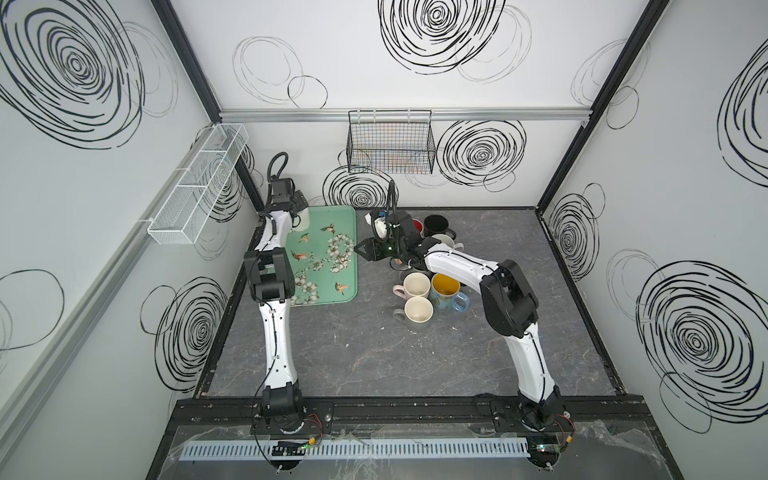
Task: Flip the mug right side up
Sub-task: 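Lift the white mug off the tray with left gripper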
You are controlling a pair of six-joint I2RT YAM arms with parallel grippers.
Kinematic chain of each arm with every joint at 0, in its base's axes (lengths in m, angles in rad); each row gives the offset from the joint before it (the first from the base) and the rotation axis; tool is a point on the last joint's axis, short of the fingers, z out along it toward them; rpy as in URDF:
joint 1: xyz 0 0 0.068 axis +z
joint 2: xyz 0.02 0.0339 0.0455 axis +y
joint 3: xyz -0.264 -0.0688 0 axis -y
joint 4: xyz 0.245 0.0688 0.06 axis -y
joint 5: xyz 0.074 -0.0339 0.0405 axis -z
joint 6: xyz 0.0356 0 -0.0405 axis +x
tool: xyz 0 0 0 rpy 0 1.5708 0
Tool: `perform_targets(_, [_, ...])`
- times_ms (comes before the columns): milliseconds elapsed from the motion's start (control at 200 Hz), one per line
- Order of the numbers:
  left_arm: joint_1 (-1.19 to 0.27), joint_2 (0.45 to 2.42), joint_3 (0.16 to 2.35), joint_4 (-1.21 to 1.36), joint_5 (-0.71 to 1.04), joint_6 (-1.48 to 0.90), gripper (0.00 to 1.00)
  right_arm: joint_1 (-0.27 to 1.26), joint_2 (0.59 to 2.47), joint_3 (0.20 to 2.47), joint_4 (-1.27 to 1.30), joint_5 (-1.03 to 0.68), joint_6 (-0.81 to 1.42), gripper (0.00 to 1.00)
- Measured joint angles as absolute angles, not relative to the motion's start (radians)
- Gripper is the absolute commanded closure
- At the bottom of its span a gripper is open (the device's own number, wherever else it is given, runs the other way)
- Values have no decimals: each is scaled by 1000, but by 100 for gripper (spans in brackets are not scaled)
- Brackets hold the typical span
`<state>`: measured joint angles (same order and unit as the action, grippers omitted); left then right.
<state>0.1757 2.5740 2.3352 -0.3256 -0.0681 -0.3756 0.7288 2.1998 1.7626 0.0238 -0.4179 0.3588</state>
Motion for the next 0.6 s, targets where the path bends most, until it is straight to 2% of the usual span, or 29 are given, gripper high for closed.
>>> perform_targets(275, [144,2414,2126,-398,-5,-312,22,726,2186,1758,12,-426,357,49])
perform_targets(600, [73,2069,1643,-392,42,-213,27,719,2139,1692,10,-457,358,49])
